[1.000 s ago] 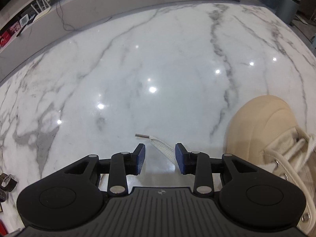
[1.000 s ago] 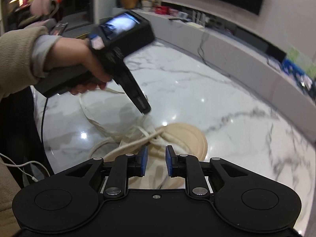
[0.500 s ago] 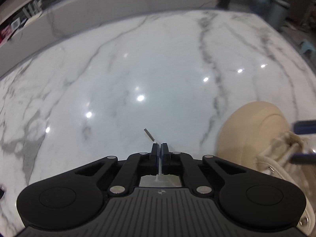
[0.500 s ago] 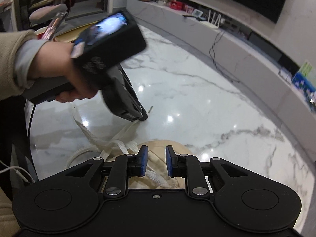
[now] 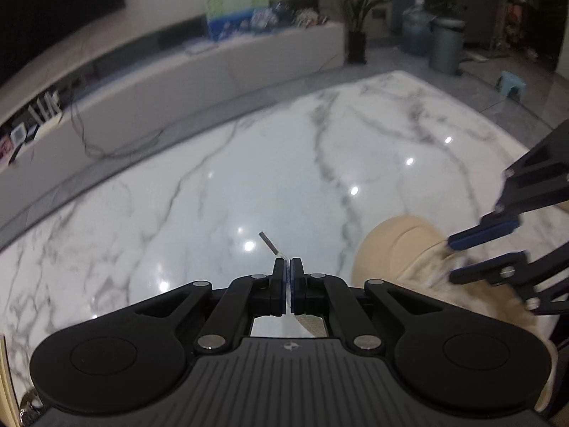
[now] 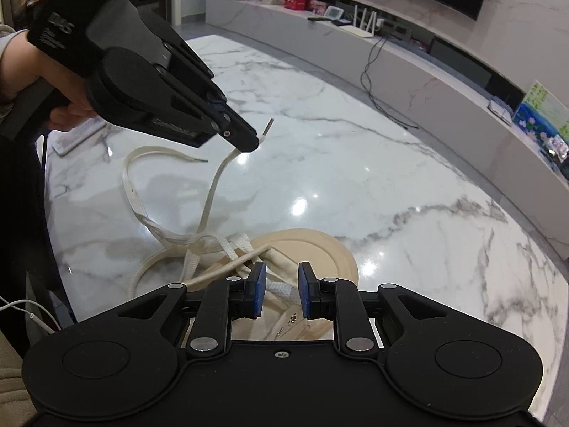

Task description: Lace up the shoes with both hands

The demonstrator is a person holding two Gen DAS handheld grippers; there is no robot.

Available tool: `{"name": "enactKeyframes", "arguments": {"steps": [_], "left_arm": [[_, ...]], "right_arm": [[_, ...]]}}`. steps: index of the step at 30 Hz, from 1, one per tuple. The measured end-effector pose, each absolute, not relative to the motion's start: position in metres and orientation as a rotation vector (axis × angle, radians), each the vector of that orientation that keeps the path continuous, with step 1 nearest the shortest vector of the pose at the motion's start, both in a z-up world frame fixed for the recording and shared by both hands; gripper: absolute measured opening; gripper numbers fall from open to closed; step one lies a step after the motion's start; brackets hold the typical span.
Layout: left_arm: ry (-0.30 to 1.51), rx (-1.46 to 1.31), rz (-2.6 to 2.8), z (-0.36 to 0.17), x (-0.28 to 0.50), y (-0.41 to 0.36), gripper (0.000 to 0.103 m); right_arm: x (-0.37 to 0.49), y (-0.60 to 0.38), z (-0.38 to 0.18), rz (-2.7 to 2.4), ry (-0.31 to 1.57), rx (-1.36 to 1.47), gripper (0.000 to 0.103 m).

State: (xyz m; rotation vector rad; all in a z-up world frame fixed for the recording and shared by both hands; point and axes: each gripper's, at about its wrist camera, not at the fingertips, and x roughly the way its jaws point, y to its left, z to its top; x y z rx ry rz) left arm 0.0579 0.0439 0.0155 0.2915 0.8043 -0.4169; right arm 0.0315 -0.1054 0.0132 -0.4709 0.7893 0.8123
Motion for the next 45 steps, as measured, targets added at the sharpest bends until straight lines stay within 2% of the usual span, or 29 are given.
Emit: {"name": "enactKeyframes", "arguments": {"steps": [4, 11, 20, 24, 34, 35, 39, 43, 45], "left_arm": [[0.723, 0.436, -0.538, 0.031, 0.026, 0.021, 0.001], [0.73, 0.605, -0.744, 0.017, -0.011, -0.017, 0.001], [0.711, 0.79, -0.876, -0.004, -0.037, -0.04, 0.001], [0.7, 0.832, -0.906, -0.007, -0.042, -0.043, 0.001], [0.695, 0.906, -0.965, -0.013, -0.041, -0.048, 0.001], [0.694, 0.906, -0.965, -0.013, -0.04, -0.049, 0.001], [0.698, 0.909, -0.964, -0.014, -0.04, -0.05, 0.001], [0.697, 0.906, -0.945, -0.016, -0.037, -0.05, 0.004], [0.686, 0.917, -0.935, -0.016, -0.037, -0.052, 0.011]], "right_arm": [[0.025, -0.115, 0.024, 0.825, 0.771, -0.453, 0.018], [-0.002, -0.122, 0.03, 0.914, 0.733, -0.571, 0.018], [-0.011, -0.136, 0.039, 0.983, 0.744, -0.575, 0.018], [-0.024, -0.12, 0.031, 1.081, 0.695, -0.854, 0.018], [-0.031, -0.102, 0.025, 1.223, 0.618, -1.034, 0.018], [-0.031, -0.101, 0.024, 1.228, 0.62, -1.038, 0.017], [-0.029, -0.099, 0.018, 1.234, 0.633, -1.037, 0.003], [-0.033, -0.1, 0.018, 1.234, 0.645, -1.002, 0.001], [-0.034, -0.102, 0.018, 1.233, 0.644, -0.997, 0.001]]}}
